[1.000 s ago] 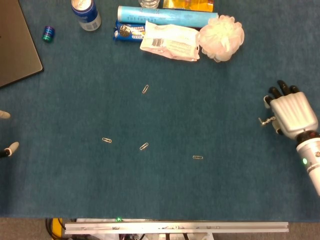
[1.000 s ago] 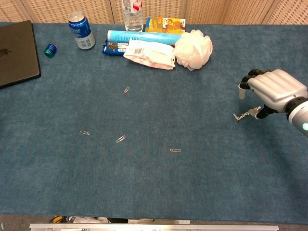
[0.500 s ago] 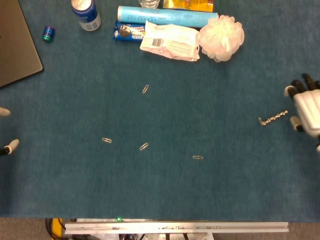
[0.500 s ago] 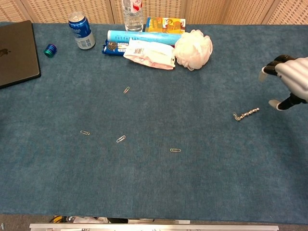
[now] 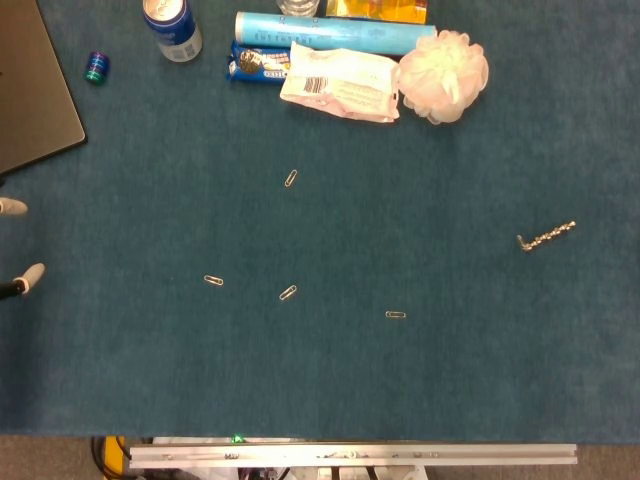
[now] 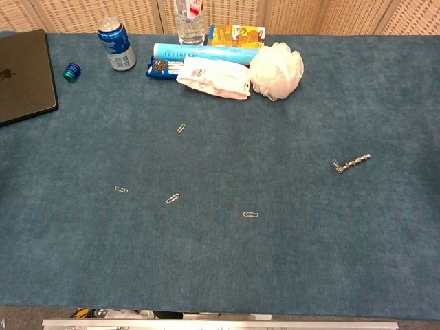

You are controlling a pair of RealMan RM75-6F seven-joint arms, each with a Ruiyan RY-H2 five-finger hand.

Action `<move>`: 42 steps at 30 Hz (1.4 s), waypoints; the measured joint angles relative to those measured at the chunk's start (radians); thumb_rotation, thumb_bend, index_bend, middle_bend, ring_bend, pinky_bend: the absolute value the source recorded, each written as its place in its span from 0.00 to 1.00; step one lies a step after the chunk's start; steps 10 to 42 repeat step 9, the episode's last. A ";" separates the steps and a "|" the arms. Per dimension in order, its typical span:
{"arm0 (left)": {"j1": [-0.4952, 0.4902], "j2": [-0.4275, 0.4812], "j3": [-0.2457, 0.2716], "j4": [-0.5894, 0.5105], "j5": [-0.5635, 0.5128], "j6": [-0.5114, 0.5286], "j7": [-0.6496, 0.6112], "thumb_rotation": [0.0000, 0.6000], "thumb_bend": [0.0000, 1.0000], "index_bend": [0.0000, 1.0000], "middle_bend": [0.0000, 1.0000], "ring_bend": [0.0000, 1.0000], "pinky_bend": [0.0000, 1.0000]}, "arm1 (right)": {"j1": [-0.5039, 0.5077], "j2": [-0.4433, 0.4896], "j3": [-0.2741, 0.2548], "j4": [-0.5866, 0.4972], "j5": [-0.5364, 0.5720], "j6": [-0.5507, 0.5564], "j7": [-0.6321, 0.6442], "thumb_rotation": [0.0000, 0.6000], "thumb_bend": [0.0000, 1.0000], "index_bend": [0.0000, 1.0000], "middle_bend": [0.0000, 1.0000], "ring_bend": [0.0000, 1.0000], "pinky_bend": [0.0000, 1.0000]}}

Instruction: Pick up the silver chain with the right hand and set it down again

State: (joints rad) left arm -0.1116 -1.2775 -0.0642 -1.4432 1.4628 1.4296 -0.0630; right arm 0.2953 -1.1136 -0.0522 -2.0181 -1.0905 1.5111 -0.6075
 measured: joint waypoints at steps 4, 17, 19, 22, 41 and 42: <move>0.000 0.006 -0.002 -0.020 0.014 0.021 -0.002 1.00 0.11 0.34 0.22 0.22 0.50 | -0.038 0.012 -0.007 -0.019 -0.026 0.020 0.034 1.00 0.23 0.33 0.26 0.10 0.25; 0.000 0.015 -0.005 -0.043 0.031 0.044 0.010 1.00 0.11 0.34 0.23 0.23 0.51 | -0.072 0.026 -0.008 -0.025 -0.038 0.026 0.064 1.00 0.23 0.33 0.26 0.10 0.25; 0.000 0.015 -0.005 -0.043 0.031 0.044 0.010 1.00 0.11 0.34 0.23 0.23 0.51 | -0.072 0.026 -0.008 -0.025 -0.038 0.026 0.064 1.00 0.23 0.33 0.26 0.10 0.25; 0.000 0.015 -0.005 -0.043 0.031 0.044 0.010 1.00 0.11 0.34 0.23 0.23 0.51 | -0.072 0.026 -0.008 -0.025 -0.038 0.026 0.064 1.00 0.23 0.33 0.26 0.10 0.25; 0.000 0.015 -0.005 -0.043 0.031 0.044 0.010 1.00 0.11 0.34 0.23 0.23 0.51 | -0.072 0.026 -0.008 -0.025 -0.038 0.026 0.064 1.00 0.23 0.33 0.26 0.10 0.25; 0.000 0.015 -0.005 -0.043 0.031 0.044 0.010 1.00 0.11 0.34 0.23 0.23 0.51 | -0.072 0.026 -0.008 -0.025 -0.038 0.026 0.064 1.00 0.23 0.33 0.26 0.10 0.25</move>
